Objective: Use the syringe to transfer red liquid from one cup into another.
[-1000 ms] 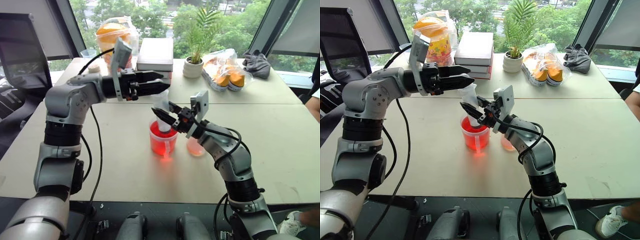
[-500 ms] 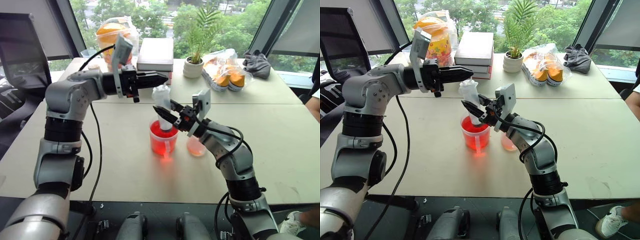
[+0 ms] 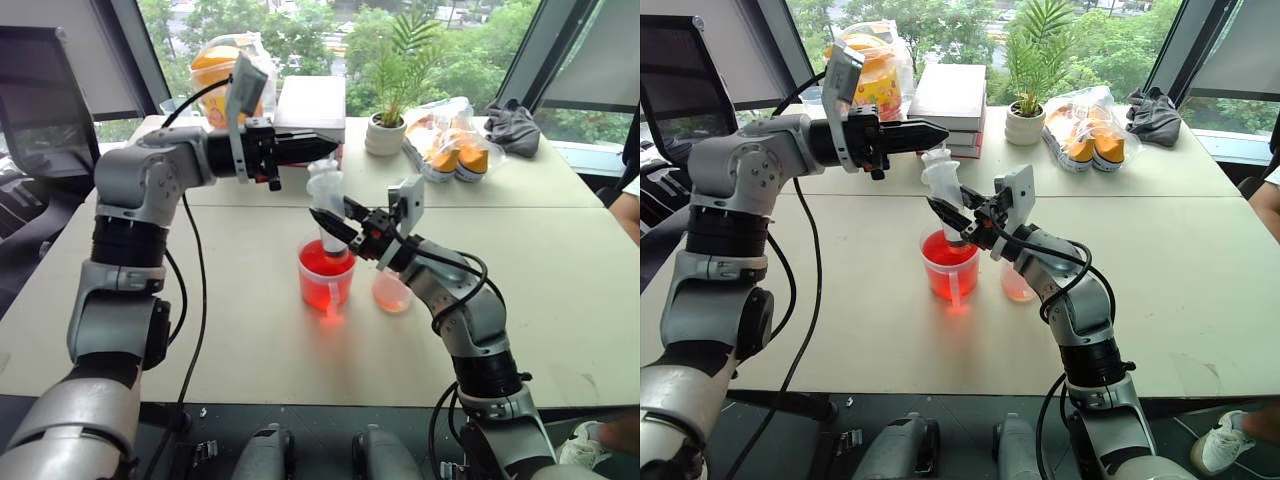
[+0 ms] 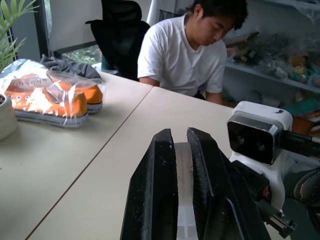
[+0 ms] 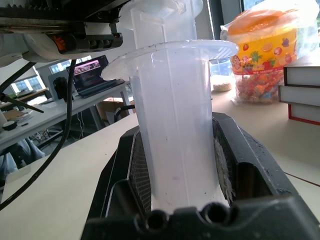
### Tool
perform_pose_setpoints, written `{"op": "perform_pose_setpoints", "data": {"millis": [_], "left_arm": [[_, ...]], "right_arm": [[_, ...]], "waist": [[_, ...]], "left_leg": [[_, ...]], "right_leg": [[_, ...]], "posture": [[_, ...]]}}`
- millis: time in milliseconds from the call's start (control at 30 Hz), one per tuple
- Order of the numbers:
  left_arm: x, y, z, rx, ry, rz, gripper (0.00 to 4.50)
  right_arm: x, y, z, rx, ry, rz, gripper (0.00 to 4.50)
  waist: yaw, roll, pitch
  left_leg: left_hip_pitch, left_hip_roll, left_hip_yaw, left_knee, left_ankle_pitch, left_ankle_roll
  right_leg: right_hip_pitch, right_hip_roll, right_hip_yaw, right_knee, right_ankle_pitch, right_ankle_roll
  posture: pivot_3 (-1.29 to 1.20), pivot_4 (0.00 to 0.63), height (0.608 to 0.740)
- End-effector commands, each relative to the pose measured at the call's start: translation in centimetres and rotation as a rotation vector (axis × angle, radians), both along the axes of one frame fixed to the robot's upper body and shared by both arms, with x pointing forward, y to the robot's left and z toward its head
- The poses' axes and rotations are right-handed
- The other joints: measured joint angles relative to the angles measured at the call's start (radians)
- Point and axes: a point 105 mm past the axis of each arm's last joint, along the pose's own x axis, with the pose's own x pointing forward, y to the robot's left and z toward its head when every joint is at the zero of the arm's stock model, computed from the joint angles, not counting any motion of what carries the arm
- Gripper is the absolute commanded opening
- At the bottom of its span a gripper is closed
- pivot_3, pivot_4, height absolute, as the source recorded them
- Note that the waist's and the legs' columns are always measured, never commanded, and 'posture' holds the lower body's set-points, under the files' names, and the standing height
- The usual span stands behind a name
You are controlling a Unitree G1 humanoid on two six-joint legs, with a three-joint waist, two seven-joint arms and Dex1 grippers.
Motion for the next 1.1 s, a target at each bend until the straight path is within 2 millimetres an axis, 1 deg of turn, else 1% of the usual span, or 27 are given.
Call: {"op": "perform_pose_setpoints", "data": {"millis": [33, 267, 600, 667, 733, 767, 800, 867, 900, 933, 1100], "left_arm": [[-0.2, 2.3, 5.0, -0.068, -0.185, 0.096, 0.04], [-0.2, 2.4, 4.8, -0.066, -0.183, 0.097, 0.04], [-0.1, 2.4, 4.3, -0.08, -0.149, 0.086, 0.04], [-0.3, 2.3, 3.3, -0.067, -0.118, 0.068, 0.89], [-0.3, 2.3, 2.6, -0.053, -0.108, 0.065, 1.61], [-0.2, 2.4, 2.4, -0.049, -0.104, 0.07, 2.18], [-0.2, 2.6, 2.2, -0.047, -0.097, 0.074, 2.61], [-0.4, 2.8, 1.9, -0.044, -0.085, 0.069, 3.71], [-0.7, 3.0, 1.9, -0.039, -0.09, 0.054, 4.1], [-1.0, 3.2, 1.8, -0.036, -0.092, 0.04, 4.37], [-2.1, 4.4, 1.9, -0.04, -0.085, 0.016, 4.37]], "right_arm": [[-1.1, 1.0, -1.1, -0.023, 0.023, 0.082, 1.35], [-1.1, 1.0, -0.7, -0.022, 0.012, 0.082, 1.35], [-1.2, 1.1, 0.6, -0.016, -0.027, 0.084, 1.35], [-1.2, 1.0, 1.4, -0.012, -0.047, 0.083, 1.35], [-1.2, 0.9, 2.1, -0.005, -0.062, 0.08, 1.35], [-1.2, 0.8, 2.4, -0.002, -0.071, 0.078, 1.35], [-1.2, 0.7, 2.8, 0.002, -0.08, 0.074, 1.35], [-1.3, 0.5, 3.4, 0.008, -0.09, 0.07, 1.35], [-1.3, 0.4, 3.7, 0.012, -0.095, 0.067, 1.35], [-1.3, 0.3, 4.0, 0.016, -0.098, 0.064, 1.35], [-1.3, -0.2, 5.0, 0.034, -0.107, 0.048, 1.35]], "waist": [[0.0, 0.0, 0.0], [0.0, 0.0, 0.0], [0.0, 0.0, 0.0], [0.0, 0.0, 0.0], [-0.004, 0.0, 0.0], [-0.003, 0.0, 0.0], [-0.002, 0.0, 0.0], [-0.001, 0.0, 0.0], [-0.001, 0.0, 0.0], [-0.001, 0.0, 0.0], [0.0, 0.0, 0.0]], "left_leg": [[0.0, 0.0, 0.0, 0.0, 0.0, 0.0], [0.0, 0.0, 0.0, 0.0, 0.0, 0.0], [0.0, 0.0, 0.0, 0.0, 0.0, 0.0], [0.0, 0.0, 0.0, 0.0, 0.0, 0.0], [0.0, 0.0, 0.0, 0.0, 0.0, 0.0], [0.0, 0.0, 0.0, 0.0, 0.0, 0.0], [0.0, 0.0, 0.0, 0.0, 0.0, 0.0], [0.0, 0.0, 0.0, 0.0, 0.0, 0.0], [0.0, 0.0, 0.0, 0.0, 0.0, 0.0], [0.0, 0.0, 0.0, 0.0, 0.0, 0.0], [0.0, 0.0, 0.0, 0.0, 0.0, 0.0]], "right_leg": [[0.0, 0.0, 0.0, 0.0, 0.0, 0.0], [0.0, 0.0, 0.0, 0.0, 0.0, 0.0], [0.0, 0.0, 0.0, 0.0, 0.0, 0.0], [0.0, 0.0, 0.0, 0.0, 0.0, 0.0], [0.0, 0.0, 0.0, 0.0, 0.0, 0.0], [0.0, 0.0, 0.0, 0.0, 0.0, 0.0], [0.0, 0.0, 0.0, 0.0, 0.0, 0.0], [0.0, 0.0, 0.0, 0.0, 0.0, 0.0], [0.0, 0.0, 0.0, 0.0, 0.0, 0.0], [0.0, 0.0, 0.0, 0.0, 0.0, 0.0], [0.0, 0.0, 0.0, 0.0, 0.0, 0.0]], "posture": [[0.0, 0.15, 0.74], [0.0, 0.15, 0.74], [0.0, 0.15, 0.74], [0.0, 0.15, 0.74], [0.0, 0.15, 0.74], [0.0, 0.15, 0.74], [0.0, 0.15, 0.74], [0.0, 0.15, 0.74], [0.0, 0.15, 0.74], [0.0, 0.15, 0.74], [0.0, 0.15, 0.74]]}}
